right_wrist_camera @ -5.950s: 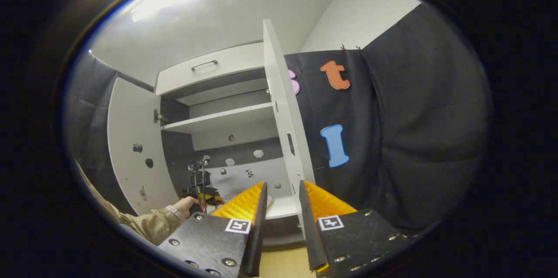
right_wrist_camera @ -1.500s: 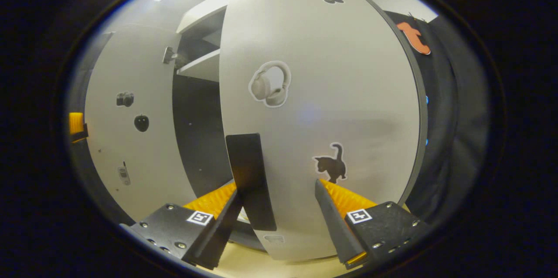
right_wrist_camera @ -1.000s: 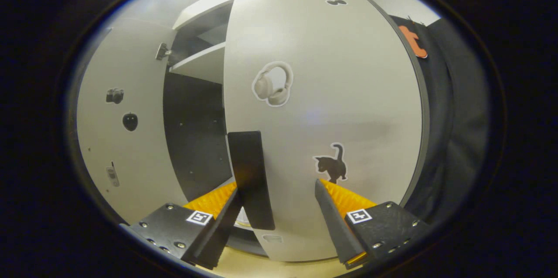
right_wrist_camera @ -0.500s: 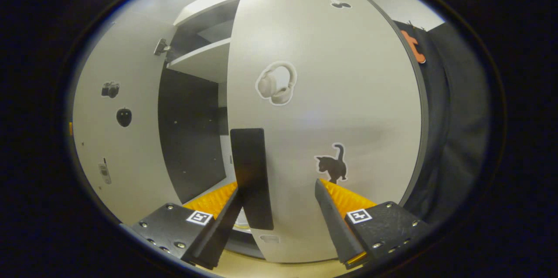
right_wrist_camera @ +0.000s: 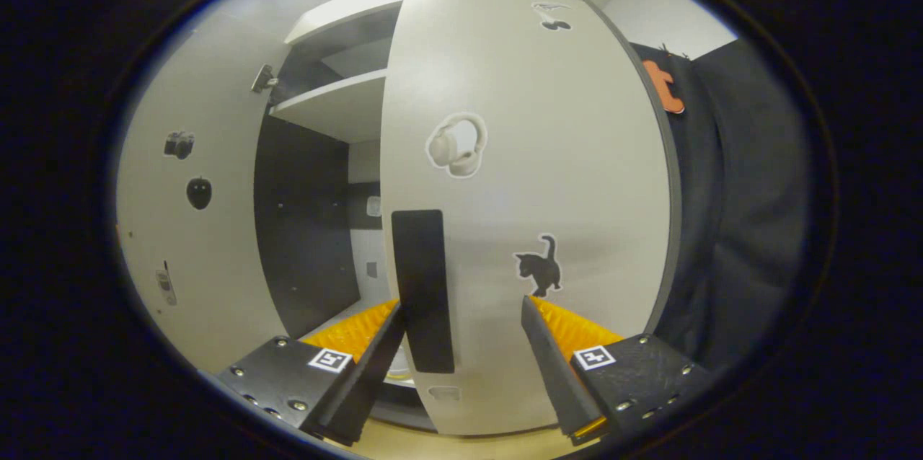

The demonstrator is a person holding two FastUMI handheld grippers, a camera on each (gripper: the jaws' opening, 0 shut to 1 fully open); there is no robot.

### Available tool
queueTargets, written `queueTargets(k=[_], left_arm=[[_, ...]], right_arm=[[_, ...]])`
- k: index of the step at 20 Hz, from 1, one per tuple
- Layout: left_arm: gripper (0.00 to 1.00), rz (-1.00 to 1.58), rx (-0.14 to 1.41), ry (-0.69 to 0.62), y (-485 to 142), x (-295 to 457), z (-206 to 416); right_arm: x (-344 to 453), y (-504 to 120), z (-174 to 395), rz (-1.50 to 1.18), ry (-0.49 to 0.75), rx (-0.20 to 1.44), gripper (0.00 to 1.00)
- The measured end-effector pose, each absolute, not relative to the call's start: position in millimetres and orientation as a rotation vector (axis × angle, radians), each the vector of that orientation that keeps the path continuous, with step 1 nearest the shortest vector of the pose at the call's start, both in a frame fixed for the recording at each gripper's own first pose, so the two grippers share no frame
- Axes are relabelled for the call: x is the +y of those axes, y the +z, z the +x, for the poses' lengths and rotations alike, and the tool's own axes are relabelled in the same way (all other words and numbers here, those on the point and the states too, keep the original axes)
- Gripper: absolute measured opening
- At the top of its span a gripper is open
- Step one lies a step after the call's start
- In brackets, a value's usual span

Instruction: Grab one shoe with the right hand and put it into the shoe cabinet, grab the other shoe with the left hand and put it into the shoe cabinet; then close the right door with the right hand and the left door with the left hand.

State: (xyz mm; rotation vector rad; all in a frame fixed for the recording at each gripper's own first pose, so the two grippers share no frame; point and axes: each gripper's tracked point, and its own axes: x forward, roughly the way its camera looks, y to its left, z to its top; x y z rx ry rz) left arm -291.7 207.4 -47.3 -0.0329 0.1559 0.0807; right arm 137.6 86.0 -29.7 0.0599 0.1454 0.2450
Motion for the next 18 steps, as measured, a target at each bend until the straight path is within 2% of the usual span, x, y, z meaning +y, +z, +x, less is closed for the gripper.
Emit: queueTargets(k=[2,4,5,6,7,9,11,12,13,17,18], left_arm=[[0.92,-0.018,0.164,0.054,-50,205,-289],[0.87,-0.027,0.166,0.031,-49,204,-291],[0.89,-0.042,0.167,0.016,-49,201,-292],[0.85,-0.054,0.167,0.0,-50,199,-292],[0.88,-0.063,0.166,-0.013,-50,197,-290],[0.88,-0.084,0.168,-0.041,-51,190,-289],[0.87,-0.098,0.169,-0.086,-51,176,-290],[0.82,-0.098,0.169,-0.115,-52,166,-290],[0.87,-0.095,0.165,-0.147,-51,155,-290],[0.86,-0.102,0.158,-0.239,-53,115,-277],[0.82,-0.105,0.159,-0.25,-54,107,-273]], right_arm=[[84,-34,131,0.063,0.242,0.159,0.96],[82,-36,124,0.066,0.242,0.16,0.96],[82,-36,120,0.072,0.251,0.156,0.97],[82,-36,117,0.08,0.257,0.155,0.97],[80,-36,114,0.084,0.257,0.156,0.97],[76,-35,111,0.094,0.253,0.157,0.96],[74,-32,108,0.11,0.254,0.157,0.96],[73,-30,107,0.118,0.256,0.155,0.97],[71,-28,105,0.124,0.258,0.153,0.97],[52,-15,97,0.137,0.236,0.124,0.95],[44,-11,96,0.139,0.226,0.117,0.96]])
